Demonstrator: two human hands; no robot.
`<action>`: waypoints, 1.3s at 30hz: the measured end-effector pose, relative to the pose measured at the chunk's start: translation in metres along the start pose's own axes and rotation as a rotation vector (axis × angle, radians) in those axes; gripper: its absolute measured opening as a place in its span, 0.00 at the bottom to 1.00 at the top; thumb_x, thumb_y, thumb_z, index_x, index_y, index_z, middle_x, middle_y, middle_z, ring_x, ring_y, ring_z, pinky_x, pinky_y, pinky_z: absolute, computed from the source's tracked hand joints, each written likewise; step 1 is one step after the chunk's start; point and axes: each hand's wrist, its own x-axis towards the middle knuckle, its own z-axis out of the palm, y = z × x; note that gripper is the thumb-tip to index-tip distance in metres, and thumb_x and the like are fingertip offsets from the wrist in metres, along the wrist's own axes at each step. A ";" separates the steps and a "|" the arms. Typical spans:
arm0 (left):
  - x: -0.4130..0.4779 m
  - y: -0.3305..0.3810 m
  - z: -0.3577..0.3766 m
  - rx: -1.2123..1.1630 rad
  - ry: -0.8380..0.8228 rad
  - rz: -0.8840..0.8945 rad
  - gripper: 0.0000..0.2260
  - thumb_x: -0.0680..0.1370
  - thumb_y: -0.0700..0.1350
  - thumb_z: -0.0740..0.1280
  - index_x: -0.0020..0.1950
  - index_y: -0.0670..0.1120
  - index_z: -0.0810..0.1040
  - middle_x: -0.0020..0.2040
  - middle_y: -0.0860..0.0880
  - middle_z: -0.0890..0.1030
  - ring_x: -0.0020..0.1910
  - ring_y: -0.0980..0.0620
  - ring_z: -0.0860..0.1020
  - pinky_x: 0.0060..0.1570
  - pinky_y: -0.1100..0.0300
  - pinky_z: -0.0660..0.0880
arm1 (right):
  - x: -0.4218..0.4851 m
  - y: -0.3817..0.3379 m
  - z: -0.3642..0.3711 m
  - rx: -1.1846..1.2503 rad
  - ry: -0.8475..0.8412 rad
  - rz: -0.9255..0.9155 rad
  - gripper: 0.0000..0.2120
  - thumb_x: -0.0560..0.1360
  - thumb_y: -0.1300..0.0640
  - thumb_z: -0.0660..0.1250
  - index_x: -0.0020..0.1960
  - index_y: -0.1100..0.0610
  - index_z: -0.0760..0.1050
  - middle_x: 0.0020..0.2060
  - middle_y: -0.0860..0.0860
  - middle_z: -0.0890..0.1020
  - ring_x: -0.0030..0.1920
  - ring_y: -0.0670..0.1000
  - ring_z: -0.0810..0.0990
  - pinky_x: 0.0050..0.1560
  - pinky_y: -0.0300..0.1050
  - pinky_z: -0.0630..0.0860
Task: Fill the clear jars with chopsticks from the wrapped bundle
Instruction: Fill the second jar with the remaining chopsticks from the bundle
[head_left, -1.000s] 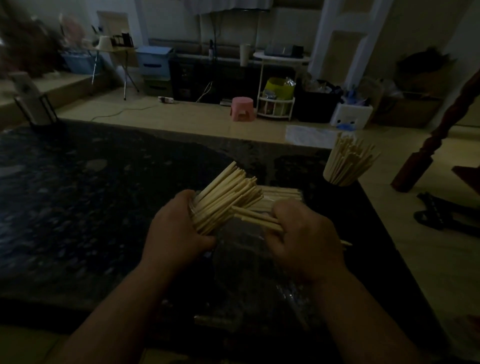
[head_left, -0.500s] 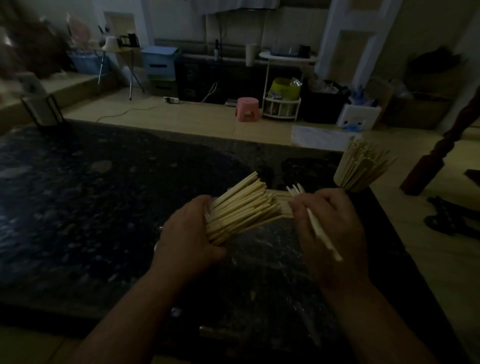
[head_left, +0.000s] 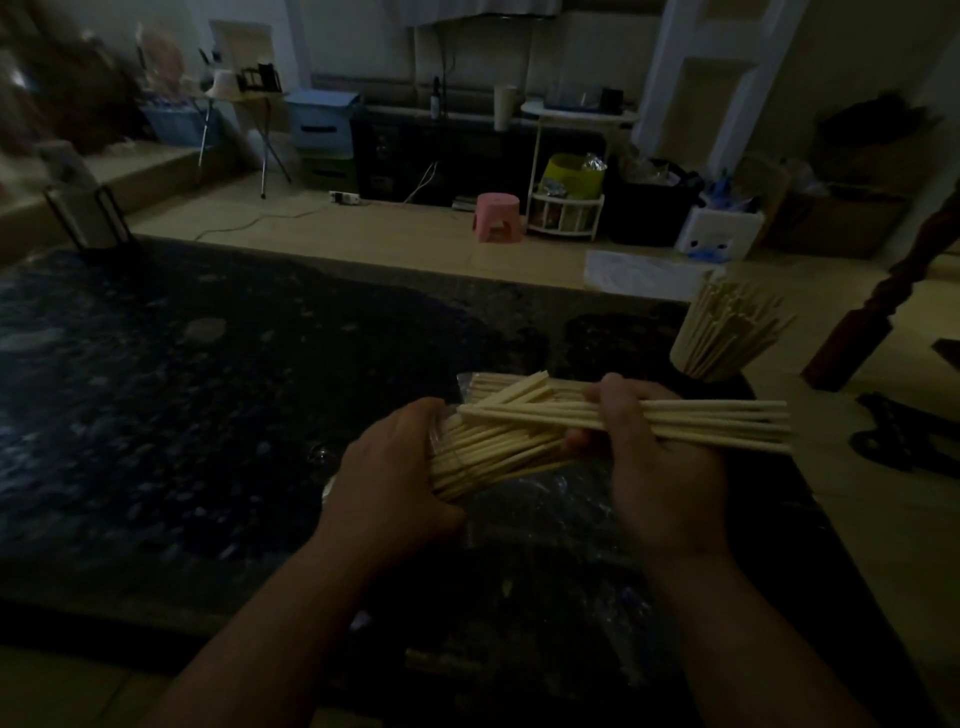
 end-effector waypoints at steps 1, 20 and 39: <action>0.000 0.000 0.000 0.008 0.000 0.006 0.42 0.60 0.50 0.78 0.71 0.53 0.66 0.62 0.53 0.74 0.59 0.53 0.73 0.60 0.57 0.71 | 0.001 0.000 0.000 0.018 -0.021 0.052 0.10 0.79 0.58 0.63 0.41 0.55 0.80 0.33 0.50 0.83 0.32 0.46 0.82 0.35 0.38 0.78; -0.001 0.004 0.004 0.000 -0.064 0.112 0.42 0.61 0.51 0.77 0.73 0.54 0.65 0.66 0.54 0.72 0.62 0.56 0.70 0.60 0.64 0.65 | 0.006 0.012 -0.001 0.111 -0.162 0.298 0.15 0.66 0.48 0.70 0.52 0.48 0.75 0.49 0.50 0.80 0.45 0.49 0.81 0.40 0.42 0.78; 0.000 0.003 0.002 -0.020 -0.023 0.084 0.43 0.60 0.50 0.78 0.73 0.54 0.64 0.66 0.55 0.72 0.63 0.56 0.70 0.59 0.64 0.63 | -0.001 0.007 0.000 -0.168 -0.077 0.170 0.09 0.81 0.53 0.60 0.52 0.46 0.80 0.52 0.45 0.83 0.54 0.45 0.80 0.56 0.46 0.77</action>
